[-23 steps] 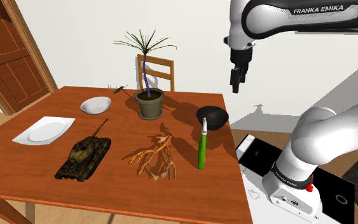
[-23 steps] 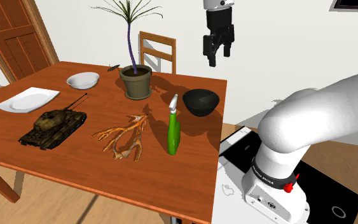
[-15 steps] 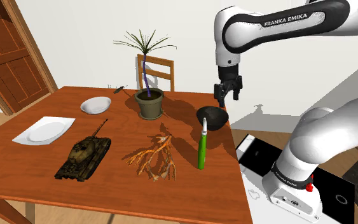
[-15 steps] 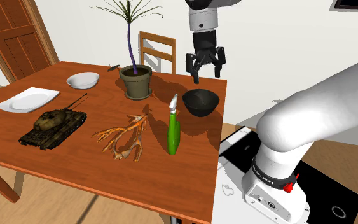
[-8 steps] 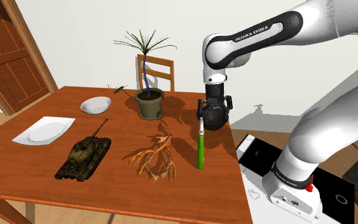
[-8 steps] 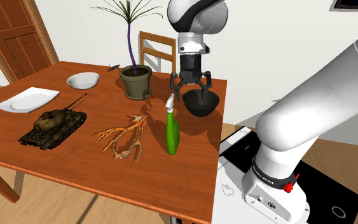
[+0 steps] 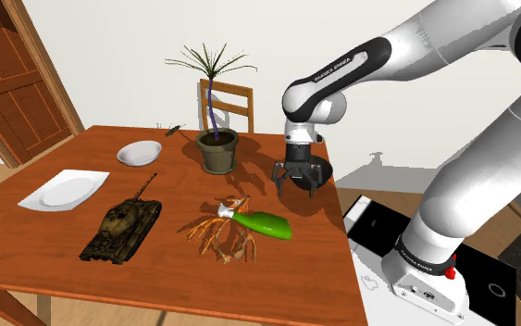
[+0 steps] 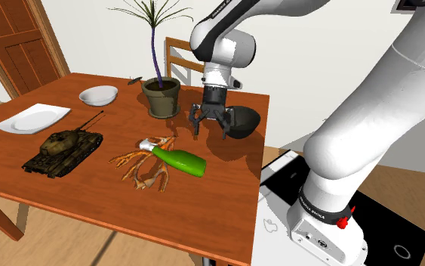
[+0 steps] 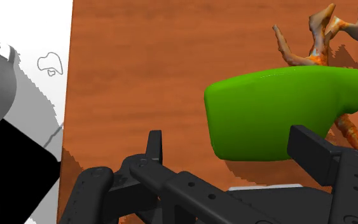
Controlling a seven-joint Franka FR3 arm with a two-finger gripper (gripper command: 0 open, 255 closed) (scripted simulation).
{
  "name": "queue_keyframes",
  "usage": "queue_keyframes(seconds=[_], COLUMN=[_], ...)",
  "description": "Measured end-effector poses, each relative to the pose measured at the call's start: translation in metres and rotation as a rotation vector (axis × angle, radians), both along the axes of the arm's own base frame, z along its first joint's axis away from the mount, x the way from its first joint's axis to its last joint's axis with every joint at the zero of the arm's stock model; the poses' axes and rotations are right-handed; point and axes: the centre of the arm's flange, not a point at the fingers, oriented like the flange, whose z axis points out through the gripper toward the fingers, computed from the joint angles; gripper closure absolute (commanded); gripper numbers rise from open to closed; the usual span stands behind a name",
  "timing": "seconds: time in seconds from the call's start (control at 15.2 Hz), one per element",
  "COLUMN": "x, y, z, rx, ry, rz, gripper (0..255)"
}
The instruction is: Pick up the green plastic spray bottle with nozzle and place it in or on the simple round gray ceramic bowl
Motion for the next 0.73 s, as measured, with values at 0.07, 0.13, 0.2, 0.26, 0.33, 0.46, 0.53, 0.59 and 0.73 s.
queue_keyframes(seconds=[0.07, 0.13, 0.2, 0.26, 0.33, 0.46, 0.53, 0.59, 0.73], x=[-0.001, -0.003, -0.004, -0.005, -0.007, -0.008, -0.008, -0.009, -0.009], y=[0.002, 0.004, 0.007, 0.008, 0.011, 0.012, 0.012, 0.012, 0.012], z=[-0.005, -0.01, -0.015, -0.019, -0.022, -0.025, -0.026, -0.026, -0.026], rx=[0.001, 0.001, 0.001, 0.002, 0.001, 0.001, 0.001, 0.001, 0.001], ry=[0.001, 0.002, 0.002, 0.002, 0.002, 0.002, 0.002, 0.002, 0.002], rz=[-0.004, -0.007, -0.008, -0.008, -0.009, -0.009, -0.009, -0.009, -0.009], gripper=[0, 0, 0, 0, 0, 0, 0, 0, 0])
